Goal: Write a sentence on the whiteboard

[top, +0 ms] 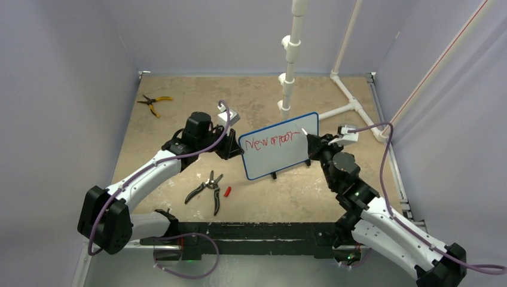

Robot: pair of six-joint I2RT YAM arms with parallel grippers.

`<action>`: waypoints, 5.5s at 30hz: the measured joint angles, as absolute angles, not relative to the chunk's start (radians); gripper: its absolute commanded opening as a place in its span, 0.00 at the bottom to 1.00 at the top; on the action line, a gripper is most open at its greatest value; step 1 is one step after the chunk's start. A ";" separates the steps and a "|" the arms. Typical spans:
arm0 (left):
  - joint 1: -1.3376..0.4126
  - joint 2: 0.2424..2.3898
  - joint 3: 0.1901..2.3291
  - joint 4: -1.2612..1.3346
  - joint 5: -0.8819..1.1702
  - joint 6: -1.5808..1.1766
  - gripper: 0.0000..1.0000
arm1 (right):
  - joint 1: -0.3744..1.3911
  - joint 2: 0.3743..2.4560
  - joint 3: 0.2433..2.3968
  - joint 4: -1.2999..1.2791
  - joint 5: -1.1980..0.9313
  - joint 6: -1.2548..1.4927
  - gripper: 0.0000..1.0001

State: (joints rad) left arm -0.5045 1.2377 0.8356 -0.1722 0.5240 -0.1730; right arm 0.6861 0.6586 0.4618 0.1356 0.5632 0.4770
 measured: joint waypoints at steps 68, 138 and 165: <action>-0.505 1.238 0.836 -0.172 0.525 -0.175 0.00 | 0.686 0.708 0.419 0.074 0.568 0.539 0.00; -0.505 1.238 0.835 -0.171 0.525 -0.176 0.00 | 0.686 0.771 0.481 0.115 0.664 0.471 0.00; -0.505 1.238 0.835 -0.172 0.525 -0.176 0.00 | 0.686 0.766 0.481 0.119 0.667 0.479 0.00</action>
